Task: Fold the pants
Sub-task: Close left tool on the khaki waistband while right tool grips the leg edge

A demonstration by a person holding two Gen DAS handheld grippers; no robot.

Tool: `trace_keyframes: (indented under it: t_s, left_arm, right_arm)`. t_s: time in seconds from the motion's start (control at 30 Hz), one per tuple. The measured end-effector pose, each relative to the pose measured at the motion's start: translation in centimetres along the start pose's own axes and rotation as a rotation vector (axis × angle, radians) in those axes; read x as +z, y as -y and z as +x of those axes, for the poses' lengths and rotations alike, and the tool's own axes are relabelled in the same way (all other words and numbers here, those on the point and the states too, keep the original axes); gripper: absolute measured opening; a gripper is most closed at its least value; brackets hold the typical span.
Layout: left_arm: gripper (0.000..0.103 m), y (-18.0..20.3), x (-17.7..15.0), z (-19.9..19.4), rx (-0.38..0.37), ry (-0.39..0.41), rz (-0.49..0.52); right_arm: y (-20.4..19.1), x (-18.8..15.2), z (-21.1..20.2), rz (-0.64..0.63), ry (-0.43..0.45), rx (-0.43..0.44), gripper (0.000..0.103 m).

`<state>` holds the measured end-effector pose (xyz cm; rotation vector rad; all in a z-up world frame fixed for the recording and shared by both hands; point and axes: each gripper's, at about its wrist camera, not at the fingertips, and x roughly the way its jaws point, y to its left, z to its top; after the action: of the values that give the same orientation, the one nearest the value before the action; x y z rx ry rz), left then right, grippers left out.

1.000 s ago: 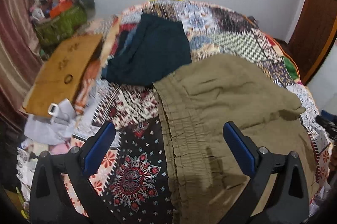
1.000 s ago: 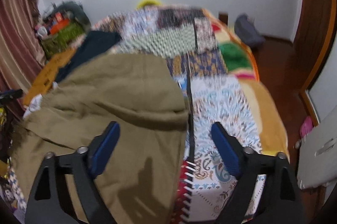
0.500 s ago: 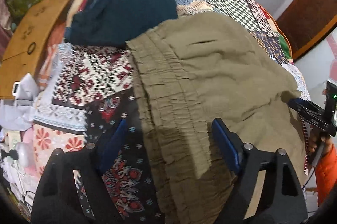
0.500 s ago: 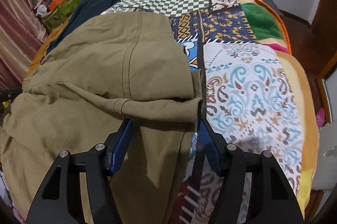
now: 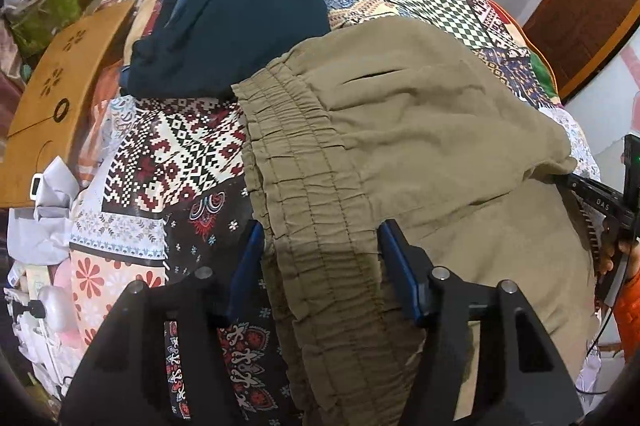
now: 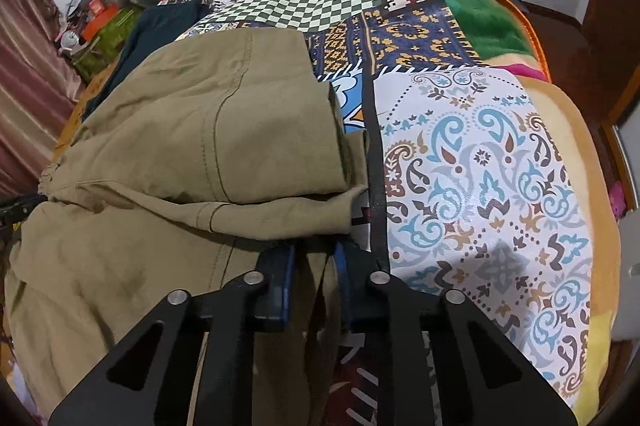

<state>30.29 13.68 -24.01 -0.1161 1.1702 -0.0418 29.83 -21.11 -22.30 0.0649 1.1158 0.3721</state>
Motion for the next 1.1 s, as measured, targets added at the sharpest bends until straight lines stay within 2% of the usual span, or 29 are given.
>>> trace_keyframes:
  t_s: [0.23,0.33,0.43,0.47,0.63,0.77,0.83,0.9,1.0,1.03,1.07,1.1]
  left_arm:
    - [0.064,-0.5,0.3,-0.6,-0.019,-0.008,-0.039]
    - [0.067,-0.2,1.1,-2.0,-0.004,0.035,-0.025]
    - [0.08,-0.2,2.3,-2.9,0.021,0.076,-0.023]
    - [0.08,-0.2,2.6,-2.9,0.02,0.077,-0.023]
    - [0.08,0.4,4.2,-0.5,0.002,-0.003,0.004]
    - [0.08,0.2,4.3,1.7,-0.013,-0.059,-0.011]
    - [0.08,0.2,4.2,2.3,-0.021,-0.069,-0.016]
    - [0.075,0.4,4.2,2.7,-0.024,-0.064,-0.007]
    - [0.062,0.6,4.4,2.5,0.011,-0.03,0.017]
    - [0.053,0.5,4.4,2.4,0.029,-0.02,0.019]
    - [0.048,0.4,4.3,2.4,0.05,-0.013,0.018]
    - [0.048,0.1,4.3,2.4,0.041,-0.013,0.009]
  right_arm:
    - [-0.8,0.3,-1.5,-0.058,0.014,-0.022,0.018]
    - [-1.5,0.3,-3.4,-0.123,0.052,-0.021,0.024]
    - [-1.6,0.9,-4.9,-0.146,0.112,-0.04,0.045]
    - [-1.5,1.4,-5.2,-0.138,0.13,-0.048,0.052]
    - [-0.5,3.5,-3.9,-0.076,0.126,-0.071,0.054]
    - [-0.2,4.4,-1.0,-0.063,0.055,-0.061,0.054]
    - [-0.3,4.6,0.2,-0.07,0.035,-0.04,0.05]
    - [-0.7,4.7,0.9,-0.08,0.015,-0.006,0.034]
    - [-1.3,4.4,1.5,-0.101,0.001,-0.021,0.019]
    - [-1.4,4.3,1.7,-0.119,0.0,-0.038,0.016]
    - [-1.5,4.2,1.8,-0.13,-0.005,-0.045,0.012]
    - [-1.5,4.1,1.8,-0.132,-0.008,-0.046,0.011]
